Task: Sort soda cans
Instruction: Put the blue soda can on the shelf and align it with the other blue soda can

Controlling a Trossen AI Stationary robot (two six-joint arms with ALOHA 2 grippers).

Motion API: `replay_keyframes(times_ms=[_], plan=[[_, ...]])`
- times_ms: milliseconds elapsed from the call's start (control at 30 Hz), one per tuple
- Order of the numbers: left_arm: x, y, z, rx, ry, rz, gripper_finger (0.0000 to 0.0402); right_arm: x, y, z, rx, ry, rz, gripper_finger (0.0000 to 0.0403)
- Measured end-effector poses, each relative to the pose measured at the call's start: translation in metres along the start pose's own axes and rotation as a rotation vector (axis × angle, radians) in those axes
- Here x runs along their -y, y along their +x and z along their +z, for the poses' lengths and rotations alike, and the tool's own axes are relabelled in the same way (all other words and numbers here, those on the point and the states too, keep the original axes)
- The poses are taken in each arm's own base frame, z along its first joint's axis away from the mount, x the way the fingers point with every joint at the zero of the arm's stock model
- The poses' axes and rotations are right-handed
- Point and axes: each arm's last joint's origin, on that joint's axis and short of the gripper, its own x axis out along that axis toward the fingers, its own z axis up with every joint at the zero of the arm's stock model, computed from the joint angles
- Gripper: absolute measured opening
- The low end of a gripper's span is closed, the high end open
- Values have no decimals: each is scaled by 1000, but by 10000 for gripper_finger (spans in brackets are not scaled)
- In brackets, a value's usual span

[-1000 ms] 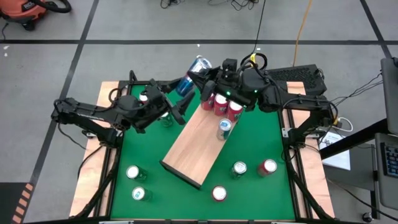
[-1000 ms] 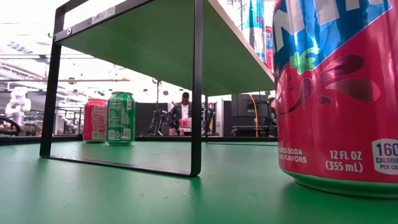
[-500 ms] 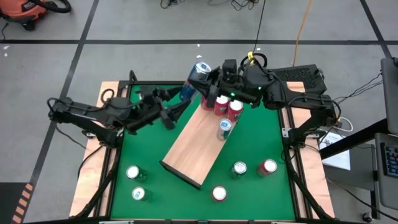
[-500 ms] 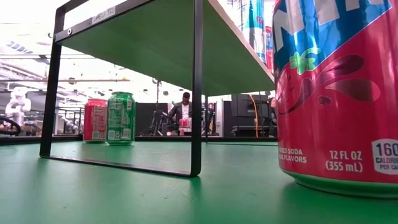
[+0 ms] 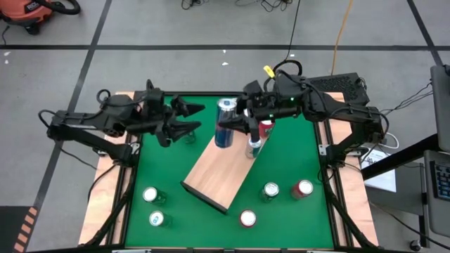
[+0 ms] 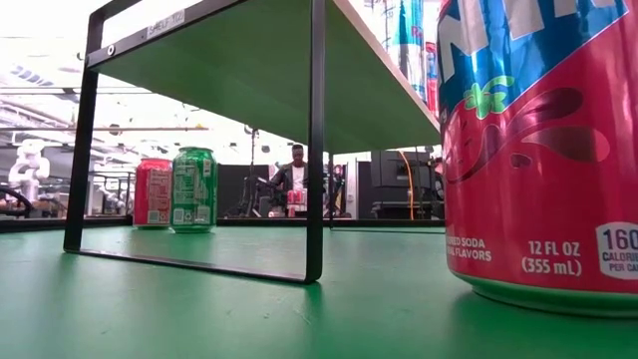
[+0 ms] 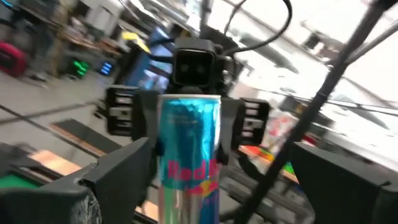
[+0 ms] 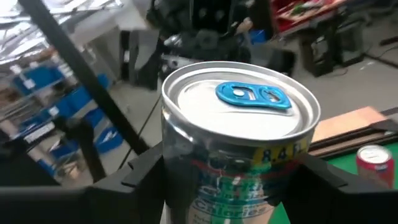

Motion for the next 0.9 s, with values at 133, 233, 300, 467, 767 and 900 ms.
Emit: replay_keyframes(times_ms=[133, 233, 300, 467, 767, 900], plan=[[-10, 10, -5, -54, -28, -38, 386, 0, 0, -3, -48, -20, 45, 234], [-15, 16, -8, -64, -13, -36, 386, 0, 0, -5, -64, -25, 43, 235], [-15, 19, -10, -65, 11, -50, 386, 0, 0, -6, -76, -28, 40, 235], [-17, 28, -16, -69, 61, -83, 386, 0, 0, -10, -110, -40, 32, 235], [-29, 46, -26, -60, 112, -79, 386, -2, 2, -12, -124, -80, 65, 235], [-32, 56, -32, -37, 117, -112, 386, 0, 7, -15, -134, -78, 56, 235]])
